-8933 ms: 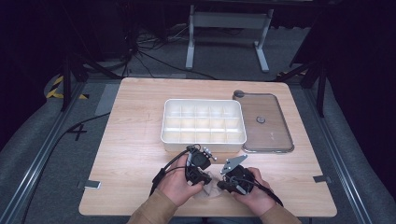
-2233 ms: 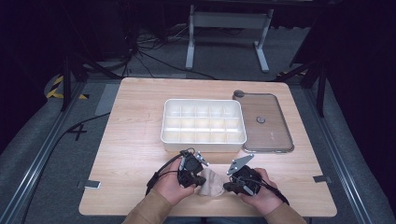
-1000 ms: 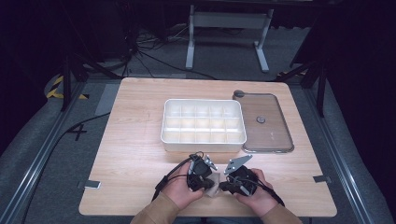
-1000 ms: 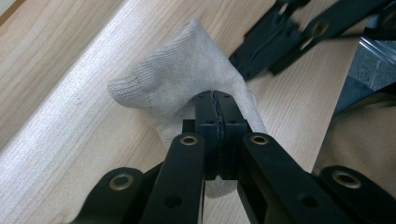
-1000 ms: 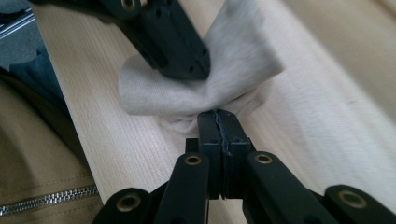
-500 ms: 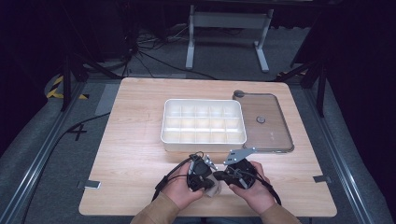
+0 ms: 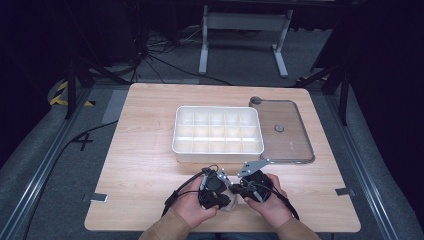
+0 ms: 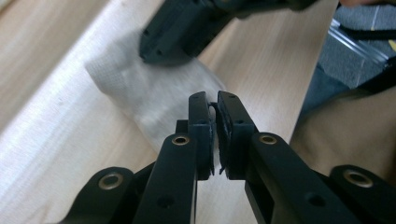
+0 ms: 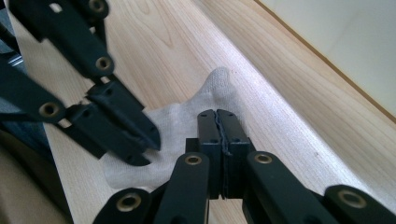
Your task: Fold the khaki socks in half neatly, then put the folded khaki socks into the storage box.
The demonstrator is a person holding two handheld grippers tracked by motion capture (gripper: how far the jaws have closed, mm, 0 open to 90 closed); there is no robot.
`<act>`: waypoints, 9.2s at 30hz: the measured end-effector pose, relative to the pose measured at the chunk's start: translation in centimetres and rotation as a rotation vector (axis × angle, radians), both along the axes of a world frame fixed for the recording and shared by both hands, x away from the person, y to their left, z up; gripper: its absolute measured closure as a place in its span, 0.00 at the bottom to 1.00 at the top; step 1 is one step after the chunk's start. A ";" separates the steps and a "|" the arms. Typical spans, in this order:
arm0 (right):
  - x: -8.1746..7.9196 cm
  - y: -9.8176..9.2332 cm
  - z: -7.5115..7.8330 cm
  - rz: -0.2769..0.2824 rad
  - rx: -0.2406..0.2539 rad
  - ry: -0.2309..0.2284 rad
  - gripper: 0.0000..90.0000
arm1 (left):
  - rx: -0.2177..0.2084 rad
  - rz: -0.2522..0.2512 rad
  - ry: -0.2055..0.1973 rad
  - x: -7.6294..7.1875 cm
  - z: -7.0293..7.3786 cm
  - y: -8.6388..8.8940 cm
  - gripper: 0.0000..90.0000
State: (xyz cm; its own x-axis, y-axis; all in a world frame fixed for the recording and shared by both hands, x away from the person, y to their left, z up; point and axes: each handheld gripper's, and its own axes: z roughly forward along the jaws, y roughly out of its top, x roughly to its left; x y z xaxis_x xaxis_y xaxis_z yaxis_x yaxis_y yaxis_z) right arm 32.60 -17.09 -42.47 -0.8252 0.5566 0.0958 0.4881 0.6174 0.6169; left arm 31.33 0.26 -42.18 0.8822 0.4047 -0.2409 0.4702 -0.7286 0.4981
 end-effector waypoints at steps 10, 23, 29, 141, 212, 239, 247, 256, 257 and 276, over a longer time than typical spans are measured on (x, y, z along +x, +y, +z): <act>0.2 -0.2 -0.5 -0.005 -0.011 0.012 1.00 | 0.036 -0.003 0.038 0.0 -0.9 -0.2 0.95; 0.5 -0.6 -1.2 -0.028 -0.013 0.039 1.00 | 0.055 0.000 0.038 -0.1 -1.0 -0.2 0.99; 0.3 -0.5 -1.1 -0.026 -0.017 0.027 0.99 | 0.059 0.009 0.051 -0.2 -1.0 -0.2 0.99; 0.3 -3.5 3.4 -0.083 0.192 0.088 0.83 | -0.020 0.130 -0.018 0.9 4.7 6.3 0.92; 11.3 -8.7 10.8 -0.268 0.014 0.045 0.83 | -0.024 0.304 -0.003 3.0 5.6 12.6 0.89; 14.3 -5.2 9.4 -0.178 -0.196 0.004 0.83 | -0.038 0.379 0.004 1.7 5.5 15.1 0.87; 14.5 -4.6 8.3 -0.164 -0.235 0.006 0.82 | -0.035 0.376 0.006 1.7 5.4 15.1 0.87; 14.5 -4.0 7.5 -0.144 -0.288 -0.002 0.82 | -0.035 0.372 0.004 1.8 5.4 15.0 0.87; 14.4 -3.9 7.4 -0.140 -0.291 -0.002 0.82 | -0.031 0.370 0.002 1.8 5.4 15.0 0.87; 14.6 -2.9 6.5 -0.042 -0.388 0.009 0.82 | -0.033 0.372 0.011 1.7 5.4 15.0 0.87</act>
